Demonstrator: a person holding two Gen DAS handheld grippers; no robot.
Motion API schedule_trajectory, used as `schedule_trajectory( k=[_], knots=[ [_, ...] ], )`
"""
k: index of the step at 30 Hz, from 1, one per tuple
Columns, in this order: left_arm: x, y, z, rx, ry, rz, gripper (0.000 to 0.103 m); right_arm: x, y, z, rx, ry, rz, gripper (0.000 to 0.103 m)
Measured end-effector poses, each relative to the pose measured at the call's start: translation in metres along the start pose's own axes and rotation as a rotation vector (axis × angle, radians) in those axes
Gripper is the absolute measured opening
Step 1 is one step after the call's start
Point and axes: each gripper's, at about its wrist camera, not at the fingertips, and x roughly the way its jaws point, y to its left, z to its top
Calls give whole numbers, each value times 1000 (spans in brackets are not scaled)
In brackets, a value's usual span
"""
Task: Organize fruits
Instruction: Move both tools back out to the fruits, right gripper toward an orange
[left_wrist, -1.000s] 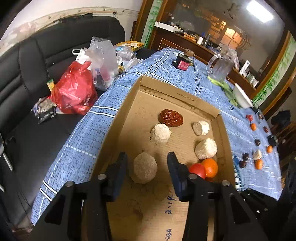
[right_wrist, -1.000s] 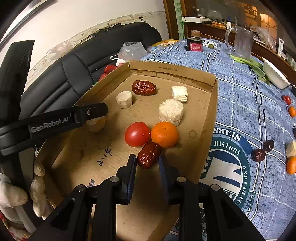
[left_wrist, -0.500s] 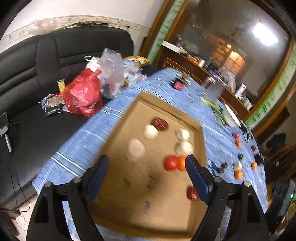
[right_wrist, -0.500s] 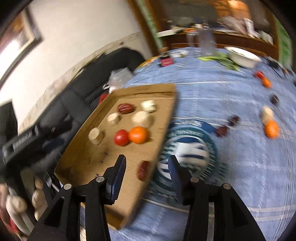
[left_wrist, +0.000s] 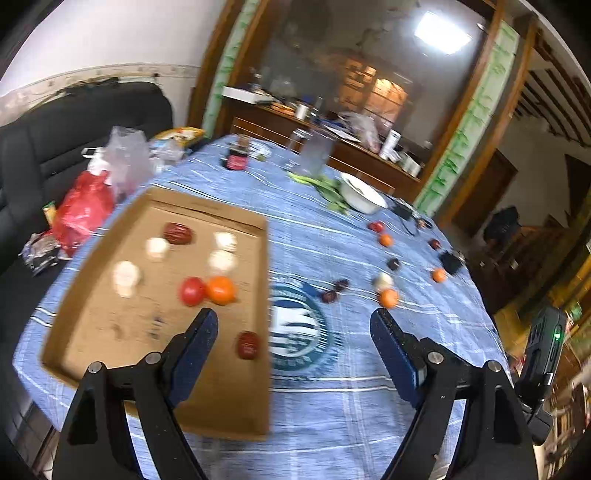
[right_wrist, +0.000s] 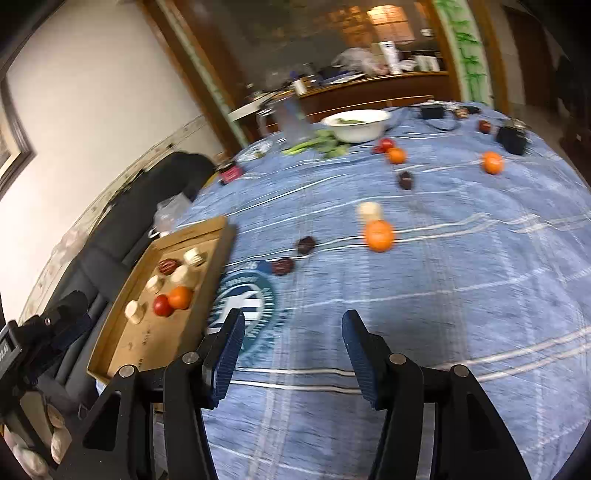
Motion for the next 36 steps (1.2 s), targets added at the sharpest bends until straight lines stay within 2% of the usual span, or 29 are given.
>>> schedule_trajectory(
  k=[6,11,14,18,25,30,36],
  knots=[
    [17,-55,-9,82,33,-73,84,-35,-50,-7,84,-57,-64,59],
    [25,-95,-18,170,34,-81,84,-56,-86,-7,161,-90,-84,59],
    [33,-110,-26,198,64,-101,84,-63,-99,-8,179,-114,-100,67],
    [38,-111,-29,200,83,-92,84,-52,-110,-9,195,-88,-89,68],
    [33,-83,-14,144,33,-11,84,-32,-116,-6,207,-58,-55,68],
    [51,-59,-12,87,73,22,84,-12,-116,-6,212,-8,-45,68],
    [69,-49,-18,101,115,32,84,7,-101,8,150,45,-41,68]
  ],
)
